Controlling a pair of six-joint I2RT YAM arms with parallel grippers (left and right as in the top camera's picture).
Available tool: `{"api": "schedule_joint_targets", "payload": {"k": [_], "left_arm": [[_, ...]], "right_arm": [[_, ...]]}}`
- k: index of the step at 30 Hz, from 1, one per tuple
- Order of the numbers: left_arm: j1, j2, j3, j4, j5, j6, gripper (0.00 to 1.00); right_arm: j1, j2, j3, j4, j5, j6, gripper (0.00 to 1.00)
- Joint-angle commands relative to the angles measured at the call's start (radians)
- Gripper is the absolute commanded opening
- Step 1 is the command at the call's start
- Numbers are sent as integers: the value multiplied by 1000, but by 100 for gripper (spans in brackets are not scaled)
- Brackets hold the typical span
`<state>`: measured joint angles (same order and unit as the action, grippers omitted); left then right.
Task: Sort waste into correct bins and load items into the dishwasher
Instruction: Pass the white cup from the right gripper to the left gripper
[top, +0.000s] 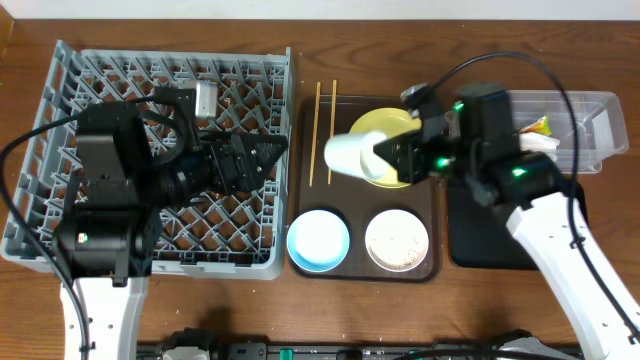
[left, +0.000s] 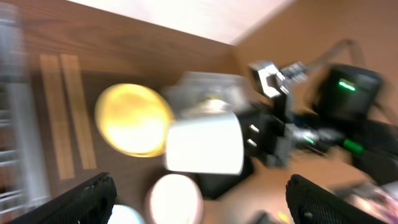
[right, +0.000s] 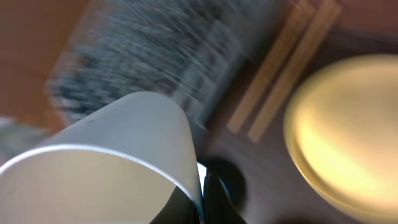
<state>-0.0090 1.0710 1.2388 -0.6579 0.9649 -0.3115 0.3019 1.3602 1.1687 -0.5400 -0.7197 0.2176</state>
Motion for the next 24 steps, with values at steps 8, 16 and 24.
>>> {"api": "schedule_joint_targets", "payload": {"k": [8,16,24], "left_arm": [[-44,118,13,9,425,-38,87],[-136,132,13,13,457,-27,74],[-156,132,13,11,479,-24,77]], "right_arm": [[12,-2,14,340,-626,51,1],[69,2,14,351,-476,58,1],[78,2,14,373,-426,59,1]]}}
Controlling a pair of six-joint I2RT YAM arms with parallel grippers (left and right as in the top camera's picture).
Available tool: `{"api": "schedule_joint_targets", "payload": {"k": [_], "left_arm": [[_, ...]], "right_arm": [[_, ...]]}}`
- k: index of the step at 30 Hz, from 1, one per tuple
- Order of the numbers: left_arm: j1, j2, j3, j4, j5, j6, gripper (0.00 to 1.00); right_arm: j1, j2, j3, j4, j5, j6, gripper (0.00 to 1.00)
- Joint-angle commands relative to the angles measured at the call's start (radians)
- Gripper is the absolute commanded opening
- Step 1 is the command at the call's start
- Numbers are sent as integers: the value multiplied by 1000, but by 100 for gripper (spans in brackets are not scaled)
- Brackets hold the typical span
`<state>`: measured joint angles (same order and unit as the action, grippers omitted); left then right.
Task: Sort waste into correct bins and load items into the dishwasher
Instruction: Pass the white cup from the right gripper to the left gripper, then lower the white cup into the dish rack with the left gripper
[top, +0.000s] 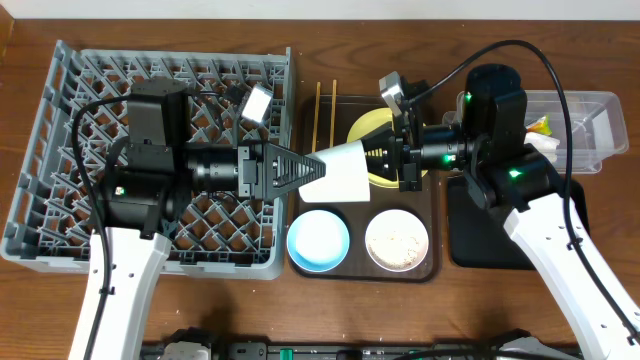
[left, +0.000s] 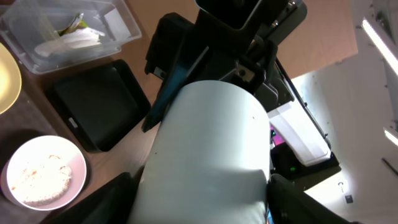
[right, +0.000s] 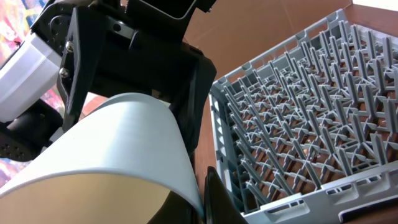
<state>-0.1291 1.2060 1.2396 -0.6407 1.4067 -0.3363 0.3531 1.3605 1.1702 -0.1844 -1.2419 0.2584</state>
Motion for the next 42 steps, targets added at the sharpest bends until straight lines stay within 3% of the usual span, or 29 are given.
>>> {"api": "schedule_joint_targets", "payload": {"k": [1,7,13,18,19,20,21,22,24,28,33,38,42], "left_arm": [[-36,-3,12,-6,47,1,80],[-36,-3,12,-6,49,1,89],[-36,-4,12,-6,49,1,70],[-36,-3,12,-5,42,2,70],[-36,-3,12,-5,26,2,69],[-35,-3,12,-5,3,2,69],[-32,-4,12,-5,-27,2,68],[-27,-4,12,-8,-68,2,66],[-11,-8,12,-33,-190,2,64],[40,-34,12,-155,-518,-1,64],[158,-92,14,-305,-798,-36,63],[307,-145,14,-488,-1237,-183,63],[402,-143,14,-572,-1478,-296,63]], "right_arm": [[27,1,13,17,101,19,1],[27,1,13,21,101,18,1],[27,1,13,74,113,53,1],[27,1,13,77,115,56,1],[27,1,13,68,115,56,7],[27,1,13,61,115,55,26],[27,1,13,56,115,55,53],[24,1,13,50,116,54,65],[9,1,13,35,124,43,80],[-44,-3,13,-65,268,25,98],[-68,-20,13,-268,431,-24,99],[-8,-21,13,-488,660,-55,99],[57,-21,13,-594,819,-85,99]]}}
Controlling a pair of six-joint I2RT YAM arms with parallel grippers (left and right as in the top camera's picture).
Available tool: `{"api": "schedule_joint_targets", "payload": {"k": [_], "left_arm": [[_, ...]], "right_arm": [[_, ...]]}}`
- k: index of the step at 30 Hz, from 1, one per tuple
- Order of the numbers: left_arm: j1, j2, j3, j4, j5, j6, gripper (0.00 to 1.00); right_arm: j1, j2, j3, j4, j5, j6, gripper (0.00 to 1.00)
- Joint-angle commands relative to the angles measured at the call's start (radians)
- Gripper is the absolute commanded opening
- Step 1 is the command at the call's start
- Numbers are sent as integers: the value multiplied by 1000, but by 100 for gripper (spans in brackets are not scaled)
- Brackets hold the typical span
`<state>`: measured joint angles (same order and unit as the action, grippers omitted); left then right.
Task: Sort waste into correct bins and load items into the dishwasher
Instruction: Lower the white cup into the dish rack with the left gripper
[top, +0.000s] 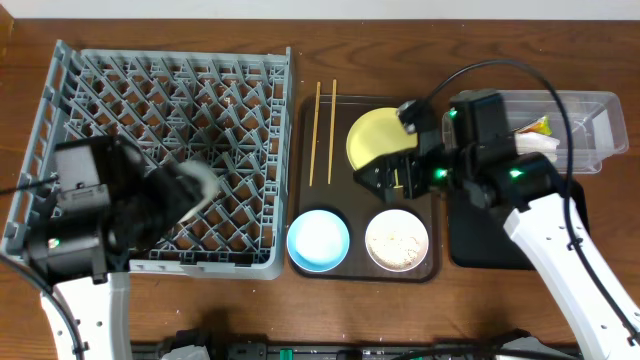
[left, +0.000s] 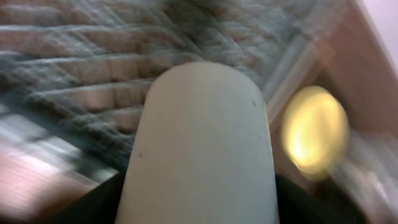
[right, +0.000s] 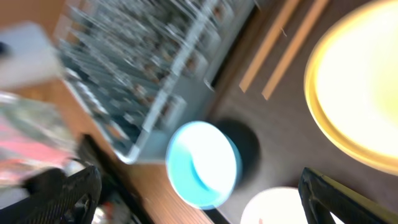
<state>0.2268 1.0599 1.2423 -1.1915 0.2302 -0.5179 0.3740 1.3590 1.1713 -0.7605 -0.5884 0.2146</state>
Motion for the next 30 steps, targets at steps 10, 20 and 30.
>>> {"api": "schedule_joint_targets", "payload": {"k": [10,20,30], "left_arm": [[172,154,11,-26,-430,-150,63],[217,357,11,4,-346,-150,64],[217,432,11,49,-311,-127,91]], "right_arm": [[98,-19,11,-41,225,-55,99],[98,-19,11,-50,225,-55,99],[98,-19,11,-74,225,-55,99]]}}
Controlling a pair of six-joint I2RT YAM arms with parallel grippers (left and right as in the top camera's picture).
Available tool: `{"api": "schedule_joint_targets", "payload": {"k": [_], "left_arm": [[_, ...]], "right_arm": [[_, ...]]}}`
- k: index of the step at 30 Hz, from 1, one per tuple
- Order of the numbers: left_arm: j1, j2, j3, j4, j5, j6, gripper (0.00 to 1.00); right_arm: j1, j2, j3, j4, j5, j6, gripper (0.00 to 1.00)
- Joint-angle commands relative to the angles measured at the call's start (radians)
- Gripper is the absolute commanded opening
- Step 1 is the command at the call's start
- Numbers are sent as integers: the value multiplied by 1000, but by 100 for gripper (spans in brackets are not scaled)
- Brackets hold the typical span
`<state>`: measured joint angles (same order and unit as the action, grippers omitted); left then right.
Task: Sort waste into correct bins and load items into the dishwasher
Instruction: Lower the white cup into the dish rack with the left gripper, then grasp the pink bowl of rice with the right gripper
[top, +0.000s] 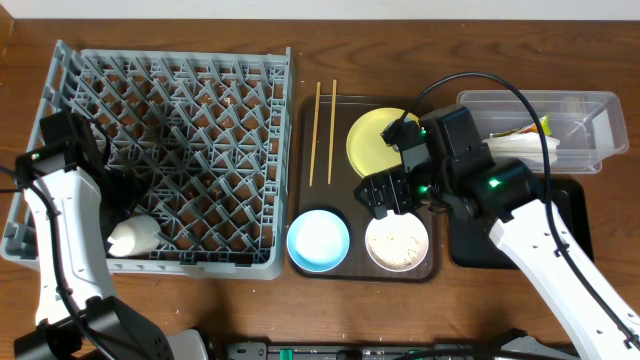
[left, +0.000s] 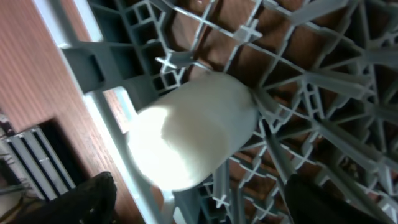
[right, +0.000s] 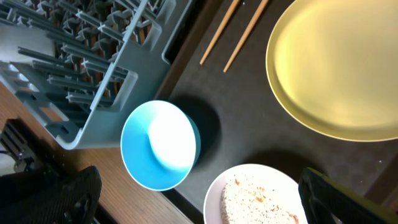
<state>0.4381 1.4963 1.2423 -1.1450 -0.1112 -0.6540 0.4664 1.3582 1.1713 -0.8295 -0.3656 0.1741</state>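
A white cup (left: 193, 134) rests among the tines in the front-left corner of the grey dishwasher rack (top: 200, 120); the overhead view shows the same cup (top: 133, 236). My left gripper (left: 199, 186) hovers just over it, open, its fingers wide apart and off the cup. My right gripper (top: 380, 192) is open and holds nothing above the brown tray (top: 355, 265). Below it lie a blue bowl (right: 160, 143), a white bowl of food scraps (right: 261, 196), a yellow plate (right: 336, 68) and two chopsticks (right: 233, 31).
A clear plastic bin (top: 545, 125) with wrappers in it stands at the back right. A black tray (top: 510, 235) lies in front of it, partly under the right arm. The rack's wall (left: 118, 149) runs close to the left fingers.
The left gripper held the cup over the rack; now the cup sits in the rack's front-left corner and the gripper is open. The right gripper has shifted slightly over the tray.
First my right gripper held the white cup over the tray while the left one, open, pointed toward it. Then both grippers were at the cup between rack and tray. Then the left alone carried it over the rack. Now it lies in the rack.
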Motion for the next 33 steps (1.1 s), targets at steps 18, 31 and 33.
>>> {"api": "schedule_joint_targets", "payload": {"k": [18,31,33], "left_arm": [[-215,-393,66,-2,536,467,93],[-412,-468,64,-2,450,474,93],[-412,-465,64,-2,450,474,93]], "right_arm": [[33,-1,10,-55,64,283,69],[288,299,10,-146,431,534,37],[287,338,10,-134,429,537,29]]}}
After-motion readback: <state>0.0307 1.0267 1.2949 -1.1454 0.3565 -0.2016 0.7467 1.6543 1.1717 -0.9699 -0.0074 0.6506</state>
